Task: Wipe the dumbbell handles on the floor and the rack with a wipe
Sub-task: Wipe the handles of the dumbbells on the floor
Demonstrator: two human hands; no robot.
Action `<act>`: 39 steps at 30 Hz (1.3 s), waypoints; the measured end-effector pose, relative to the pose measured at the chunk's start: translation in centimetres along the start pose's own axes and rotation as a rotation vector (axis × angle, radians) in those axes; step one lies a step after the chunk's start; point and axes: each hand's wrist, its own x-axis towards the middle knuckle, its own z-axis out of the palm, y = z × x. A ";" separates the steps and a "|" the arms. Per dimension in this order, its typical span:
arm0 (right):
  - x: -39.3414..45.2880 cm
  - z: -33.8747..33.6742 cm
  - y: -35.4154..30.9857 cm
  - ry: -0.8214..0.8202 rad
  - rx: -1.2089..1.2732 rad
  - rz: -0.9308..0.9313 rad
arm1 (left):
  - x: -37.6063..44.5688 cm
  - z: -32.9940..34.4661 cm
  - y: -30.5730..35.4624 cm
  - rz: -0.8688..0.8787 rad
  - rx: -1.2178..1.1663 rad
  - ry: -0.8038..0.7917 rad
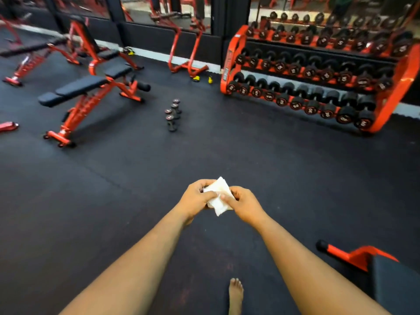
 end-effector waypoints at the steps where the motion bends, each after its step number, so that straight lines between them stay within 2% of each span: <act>1: 1.6 -0.1 -0.1 0.005 0.006 -0.006 | 1.3 -0.7 0.4 0.020 -0.008 0.055; 5: 8.4 -0.9 -0.4 0.015 0.233 0.043 | 7.7 -2.4 1.0 0.051 -0.042 0.308; 6: 9.8 -1.0 -0.5 0.019 0.298 0.058 | 8.8 -2.5 0.9 0.020 -0.028 0.306; 9: 14.5 -1.7 -0.9 0.010 0.406 0.086 | 12.2 -2.4 1.9 -0.109 0.027 0.136; 10: 16.4 -2.0 -1.1 -0.009 0.418 0.098 | 13.8 -2.5 2.4 -0.123 0.042 0.122; 12: 18.9 -2.3 -1.7 -0.040 0.429 0.099 | 16.0 -3.0 3.2 -0.087 0.028 0.188; 15: 23.8 -2.6 -2.6 -0.056 0.428 0.099 | 20.1 -4.4 4.5 -0.041 -0.076 0.371; 17: 26.1 -2.5 -3.4 -0.055 0.416 0.094 | 21.8 -5.2 5.2 -0.027 -0.099 0.385; 22: 34.4 -1.6 -5.6 -0.130 0.435 0.093 | 28.0 -9.3 6.4 0.059 -0.034 0.348; 26: 42.8 0.3 -7.7 -0.006 0.394 0.107 | 34.4 -15.1 6.1 0.088 0.072 0.327; 29: 47.7 1.9 -9.5 0.081 0.344 0.100 | 39.0 -18.7 7.1 0.016 0.031 0.293; 31: 51.0 2.4 -10.9 0.097 0.287 0.081 | 42.1 -21.0 8.4 -0.045 -0.018 0.199; 34: 56.2 2.4 -12.8 0.132 0.282 0.038 | 47.0 -23.9 10.9 -0.072 -0.031 -0.029; 36: 59.1 1.7 -13.6 0.088 0.301 0.030 | 50.2 -25.0 12.0 -0.048 -0.004 0.039; 39: 63.9 0.4 -13.5 -0.108 0.356 0.118 | 55.4 -25.9 13.2 -0.012 -0.043 0.252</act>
